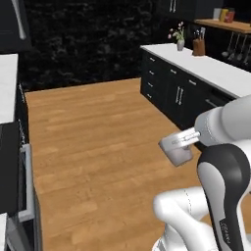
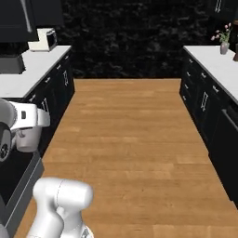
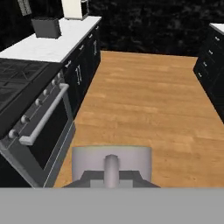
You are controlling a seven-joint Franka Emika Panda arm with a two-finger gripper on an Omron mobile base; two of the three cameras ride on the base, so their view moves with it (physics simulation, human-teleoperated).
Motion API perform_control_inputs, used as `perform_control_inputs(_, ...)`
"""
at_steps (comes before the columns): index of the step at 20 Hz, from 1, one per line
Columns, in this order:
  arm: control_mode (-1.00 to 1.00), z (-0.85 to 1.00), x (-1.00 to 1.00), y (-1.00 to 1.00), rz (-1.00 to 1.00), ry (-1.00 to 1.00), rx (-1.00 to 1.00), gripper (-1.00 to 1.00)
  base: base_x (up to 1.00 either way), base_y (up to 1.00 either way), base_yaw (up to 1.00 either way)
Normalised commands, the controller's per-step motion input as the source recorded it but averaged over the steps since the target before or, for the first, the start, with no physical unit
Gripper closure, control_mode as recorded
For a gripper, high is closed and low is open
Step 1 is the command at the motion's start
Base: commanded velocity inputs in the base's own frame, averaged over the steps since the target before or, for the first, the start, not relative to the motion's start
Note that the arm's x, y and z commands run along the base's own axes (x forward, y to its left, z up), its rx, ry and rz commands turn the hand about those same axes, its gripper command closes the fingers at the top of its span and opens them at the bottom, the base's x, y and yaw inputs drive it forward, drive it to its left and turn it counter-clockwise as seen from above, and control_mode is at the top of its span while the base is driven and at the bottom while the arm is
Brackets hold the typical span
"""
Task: Gather all objects into one cabinet and sort the glasses and bowls to opposite sides.
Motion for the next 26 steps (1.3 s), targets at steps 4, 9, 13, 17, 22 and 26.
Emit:
perform_control_inputs(4, 1.00, 0.00, 0.00, 0.00, 0.00, 0.00, 0.00, 1.00, 1.00, 0.22, -0.14)
perform_control_inputs(9, 1.00, 0.00, 0.00, 0.00, 0.00, 0.00, 0.00, 1.00, 1.00, 0.31, -0.07)
perform_control_inputs(13, 1.00, 0.00, 0.00, 0.00, 0.00, 0.00, 0.00, 1.00, 1.00, 0.25, 0.00)
perform_control_inputs(17, 1.00, 0.00, 0.00, 0.00, 0.00, 0.00, 0.00, 1.00, 1.00, 0.16, 0.00)
perform_control_inputs(22, 1.00, 0.00, 0.00, 0.00, 0.00, 0.00, 0.00, 1.00, 1.00, 0.21, 0.00)
perform_control_inputs(26, 1.00, 0.00, 0.00, 0.00, 0.00, 0.00, 0.00, 1.00, 1.00, 0.21, 0.08)
